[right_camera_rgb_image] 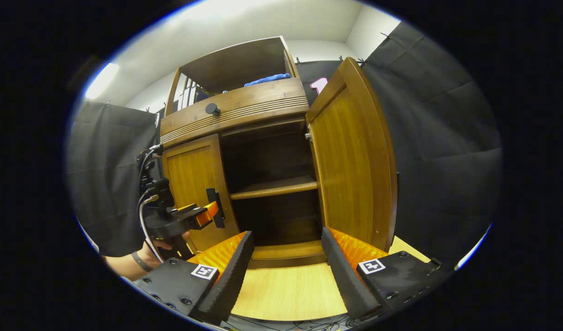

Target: Open the right door of the double-door shoe cabinet with the right hand, and open the left door with the left hand.

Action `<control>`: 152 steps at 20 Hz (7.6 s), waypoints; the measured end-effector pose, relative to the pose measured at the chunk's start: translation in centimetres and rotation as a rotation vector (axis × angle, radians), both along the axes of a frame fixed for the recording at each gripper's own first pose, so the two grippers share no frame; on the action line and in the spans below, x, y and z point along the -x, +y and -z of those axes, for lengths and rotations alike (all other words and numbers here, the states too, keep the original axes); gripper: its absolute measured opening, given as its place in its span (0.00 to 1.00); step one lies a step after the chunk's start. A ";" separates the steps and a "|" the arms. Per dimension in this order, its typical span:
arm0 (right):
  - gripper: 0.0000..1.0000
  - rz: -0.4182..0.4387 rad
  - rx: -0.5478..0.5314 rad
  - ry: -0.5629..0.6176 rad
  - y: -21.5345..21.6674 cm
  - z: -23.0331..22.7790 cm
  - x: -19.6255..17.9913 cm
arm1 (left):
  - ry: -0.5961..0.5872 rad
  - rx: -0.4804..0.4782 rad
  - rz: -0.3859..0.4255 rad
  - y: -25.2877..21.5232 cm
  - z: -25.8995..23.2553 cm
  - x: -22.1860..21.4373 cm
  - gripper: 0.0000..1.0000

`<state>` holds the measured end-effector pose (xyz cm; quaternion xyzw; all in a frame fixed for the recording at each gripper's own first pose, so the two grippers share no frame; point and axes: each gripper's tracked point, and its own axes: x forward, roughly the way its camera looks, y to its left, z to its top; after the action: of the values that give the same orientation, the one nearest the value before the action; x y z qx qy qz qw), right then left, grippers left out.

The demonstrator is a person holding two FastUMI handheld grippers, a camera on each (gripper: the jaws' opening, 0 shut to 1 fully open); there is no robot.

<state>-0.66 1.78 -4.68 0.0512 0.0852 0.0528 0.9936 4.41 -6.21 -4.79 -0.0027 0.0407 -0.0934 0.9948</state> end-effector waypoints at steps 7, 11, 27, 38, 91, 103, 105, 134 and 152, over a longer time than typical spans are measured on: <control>0.86 0.023 0.019 0.019 -0.6 0.4 -0.2 | 0.022 -0.060 -0.048 -0.1 2.1 -0.8 0.92; 0.86 0.021 0.019 0.018 -0.6 0.3 -1.0 | 0.004 -0.084 -0.042 -0.2 2.4 -1.0 0.92; 0.96 -0.015 0.055 0.024 0.8 0.3 -1.3 | 0.127 -0.007 0.085 1.1 0.5 7.8 0.27; 0.96 -0.090 0.099 0.001 2.9 -0.5 -3.5 | 0.113 -0.020 -0.099 10.2 -2.1 15.9 0.26; 1.00 -0.180 0.067 0.028 5.8 2.1 -6.0 | 0.047 0.081 0.217 7.7 -7.5 25.0 0.25; 0.96 -0.068 0.068 0.012 1.8 1.5 -4.0 | 0.059 0.027 0.093 4.6 -5.4 18.3 0.29; 0.96 -0.055 0.066 0.014 1.4 1.6 -3.7 | 0.068 -0.004 0.051 5.1 -4.6 17.7 0.33; 0.86 -0.045 0.080 0.006 1.0 0.9 -3.4 | -0.026 0.054 -0.150 10.4 -6.8 18.7 0.92; 0.91 -0.072 0.095 -0.006 2.3 0.7 -2.2 | -0.063 0.047 -0.147 10.3 -7.9 20.0 0.92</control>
<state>1.51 4.11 -5.36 0.0008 0.0865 0.0846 0.9927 -15.59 4.12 3.13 -0.0263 0.0070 -0.0213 0.9994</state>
